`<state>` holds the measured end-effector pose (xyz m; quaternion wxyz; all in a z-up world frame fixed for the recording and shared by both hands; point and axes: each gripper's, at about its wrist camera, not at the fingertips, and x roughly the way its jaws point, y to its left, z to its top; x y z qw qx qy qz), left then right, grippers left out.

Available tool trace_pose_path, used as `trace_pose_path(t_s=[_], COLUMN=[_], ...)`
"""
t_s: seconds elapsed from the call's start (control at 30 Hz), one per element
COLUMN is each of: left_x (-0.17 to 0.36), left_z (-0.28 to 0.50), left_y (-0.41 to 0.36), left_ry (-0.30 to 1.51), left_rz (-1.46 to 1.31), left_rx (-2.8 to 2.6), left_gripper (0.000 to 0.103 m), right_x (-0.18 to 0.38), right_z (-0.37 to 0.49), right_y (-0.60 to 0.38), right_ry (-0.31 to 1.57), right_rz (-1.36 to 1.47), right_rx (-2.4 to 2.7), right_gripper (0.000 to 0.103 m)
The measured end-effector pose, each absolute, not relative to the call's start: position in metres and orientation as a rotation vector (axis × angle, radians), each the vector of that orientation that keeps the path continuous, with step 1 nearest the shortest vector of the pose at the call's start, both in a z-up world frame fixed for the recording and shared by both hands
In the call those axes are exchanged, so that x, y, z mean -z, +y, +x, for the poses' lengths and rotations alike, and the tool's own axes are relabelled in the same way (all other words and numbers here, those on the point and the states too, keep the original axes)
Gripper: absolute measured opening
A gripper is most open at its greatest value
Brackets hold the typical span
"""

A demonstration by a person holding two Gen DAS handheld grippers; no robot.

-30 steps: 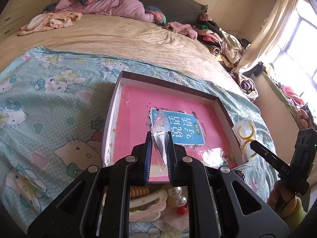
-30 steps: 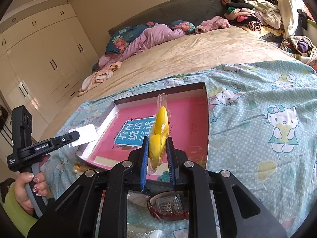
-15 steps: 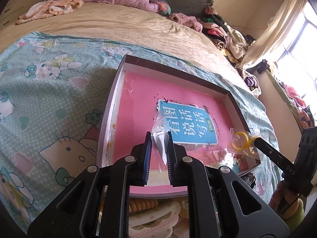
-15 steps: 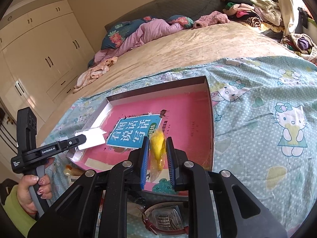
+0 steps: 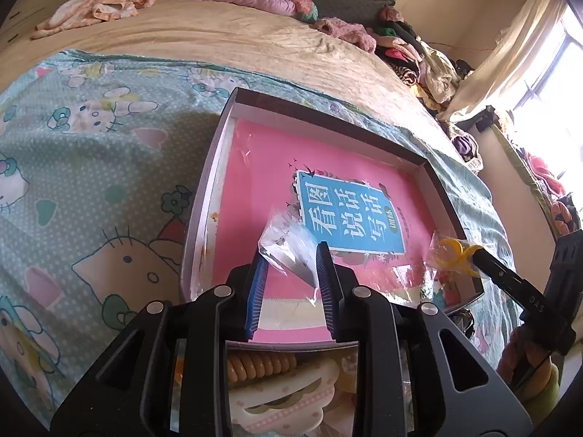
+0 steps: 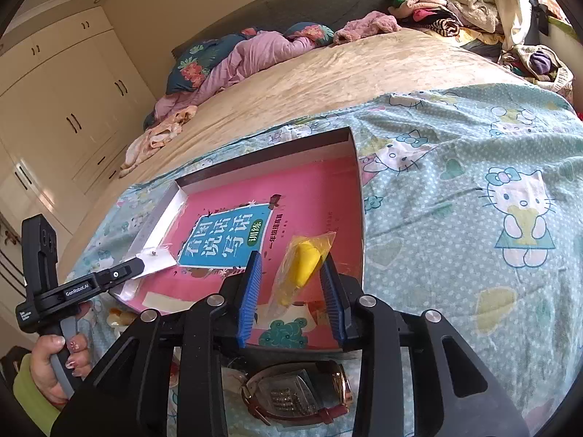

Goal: Organize jewelry
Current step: 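Carry both bags over the pink box and open both tools to drop them inside, then lift both open tools out of the box back toward the remaining items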

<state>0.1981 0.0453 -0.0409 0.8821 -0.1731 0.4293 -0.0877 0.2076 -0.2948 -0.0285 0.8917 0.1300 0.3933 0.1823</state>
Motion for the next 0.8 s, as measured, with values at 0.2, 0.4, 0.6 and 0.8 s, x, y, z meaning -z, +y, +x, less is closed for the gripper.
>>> trace_pose_path(t_s=[0.2,0.4,0.6,0.8], left_x=[0.038,0.033,0.022,0.009], left_z=[0.195,0.191,0.185,0.175], left_y=[0.046,0.049,0.051,0.052], left_ry=[0.894,0.89,0.878,0.856], left_rz=[-0.359,-0.36,-0.363,-0.366], left_rx=[0.182,0.176,0.175,0.178], left_gripper=[0.028,0.036,0.05,0.061], right_x=[0.022,0.017,0.005,-0.01], right_z=[0.199,0.192,0.183,0.172], right_y=[-0.303,-0.311,-0.316,-0.319], right_ry=[0.802,0.792,0.767,0.735], right_rz=[0.269,0.269,0.266,0.259], right_rx=[-0.357,-0.343,-0.338,-0.342], right_gripper=[0.049,0.055,0.058,0.067])
